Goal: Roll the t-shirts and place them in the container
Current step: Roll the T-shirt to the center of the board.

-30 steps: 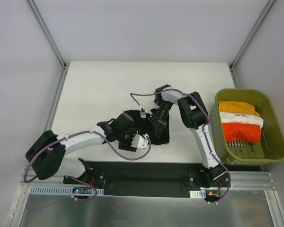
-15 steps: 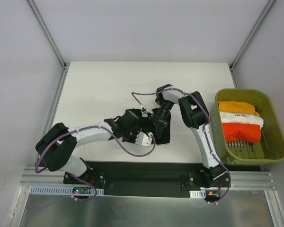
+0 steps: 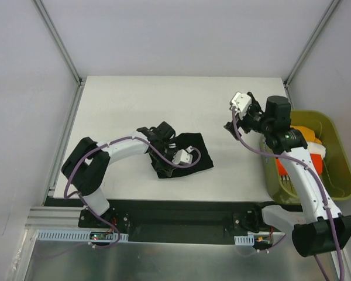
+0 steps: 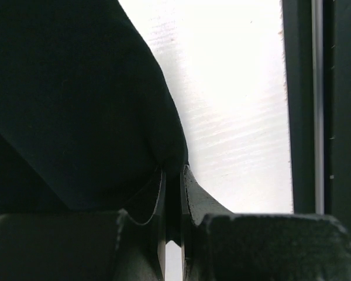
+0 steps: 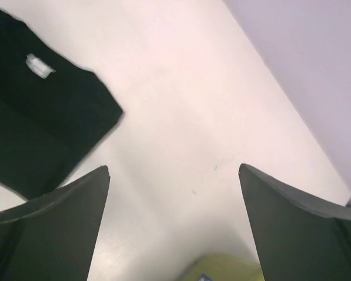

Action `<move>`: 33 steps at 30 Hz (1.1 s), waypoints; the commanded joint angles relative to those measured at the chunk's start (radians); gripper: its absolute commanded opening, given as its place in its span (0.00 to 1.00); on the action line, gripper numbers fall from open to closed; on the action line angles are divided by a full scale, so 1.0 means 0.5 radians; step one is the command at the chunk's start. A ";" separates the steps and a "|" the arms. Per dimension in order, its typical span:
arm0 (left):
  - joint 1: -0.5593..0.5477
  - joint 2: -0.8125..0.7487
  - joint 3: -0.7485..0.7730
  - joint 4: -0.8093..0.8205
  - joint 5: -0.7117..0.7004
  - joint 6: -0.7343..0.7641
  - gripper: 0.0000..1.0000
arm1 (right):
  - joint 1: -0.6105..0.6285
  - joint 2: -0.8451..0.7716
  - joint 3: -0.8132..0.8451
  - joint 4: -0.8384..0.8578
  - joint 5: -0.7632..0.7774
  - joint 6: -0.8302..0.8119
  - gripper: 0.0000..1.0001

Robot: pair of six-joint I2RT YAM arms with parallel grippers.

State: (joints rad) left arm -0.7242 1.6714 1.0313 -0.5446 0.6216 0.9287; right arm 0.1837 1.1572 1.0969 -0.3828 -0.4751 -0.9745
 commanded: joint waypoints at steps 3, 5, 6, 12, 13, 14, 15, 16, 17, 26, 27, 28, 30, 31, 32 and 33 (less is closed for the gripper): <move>0.129 0.090 0.158 -0.288 0.444 -0.164 0.00 | 0.185 0.180 0.010 -0.256 -0.437 -0.244 0.95; 0.211 0.130 0.192 -0.322 0.554 -0.185 0.00 | 0.277 0.054 -0.171 -0.161 -0.339 -0.287 0.95; 0.239 0.154 0.244 -0.380 0.591 -0.185 0.00 | 0.322 0.027 -0.294 -0.127 -0.281 -0.312 0.95; 0.396 0.354 0.468 -0.555 0.784 -0.188 0.00 | 0.623 -0.047 -0.552 -0.067 -0.206 -0.698 0.95; 0.414 0.406 0.499 -0.598 0.797 -0.195 0.00 | 0.678 -0.044 -0.580 -0.048 -0.225 -0.723 0.95; 0.430 0.430 0.523 -0.626 0.827 -0.188 0.00 | 0.706 -0.005 -0.580 -0.032 -0.228 -0.751 0.95; 0.448 0.452 0.566 -0.638 0.867 -0.191 0.00 | 0.731 0.020 -0.577 -0.008 -0.228 -0.766 0.95; 0.473 0.486 0.585 -0.653 0.880 -0.192 0.00 | 0.767 0.063 -0.568 0.005 -0.222 -0.772 0.95; 0.485 0.498 0.600 -0.687 0.889 -0.176 0.00 | 0.780 0.136 -0.541 0.017 -0.222 -0.772 0.95; 0.556 0.578 0.708 -0.822 0.950 -0.075 0.00 | 0.854 0.584 -0.411 0.161 -0.188 -0.867 0.95; 0.559 0.581 0.714 -0.840 0.953 -0.063 0.00 | 0.875 0.609 -0.408 0.231 -0.155 -0.864 0.95; 0.565 0.587 0.714 -0.847 0.956 -0.054 0.00 | 0.875 0.664 -0.402 0.250 -0.148 -0.867 0.95; 0.577 0.593 0.726 -0.865 0.975 -0.044 0.00 | 0.900 0.720 -0.381 0.293 -0.108 -0.877 0.96; 0.586 0.596 0.726 -0.868 0.984 -0.041 0.00 | 0.903 0.765 -0.375 0.296 -0.093 -0.886 0.98; 0.595 0.596 0.726 -0.871 1.002 -0.038 0.00 | 0.909 0.790 -0.372 0.314 -0.069 -0.883 0.99; 0.602 0.599 0.726 -0.883 1.006 -0.041 0.00 | 0.924 0.806 -0.368 0.336 -0.032 -0.880 0.98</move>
State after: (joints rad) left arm -0.4431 1.9648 1.3617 -0.9211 1.0290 0.8593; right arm 0.6254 1.5230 0.8658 -0.2810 -0.5255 -1.3811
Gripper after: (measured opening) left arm 0.047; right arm 0.980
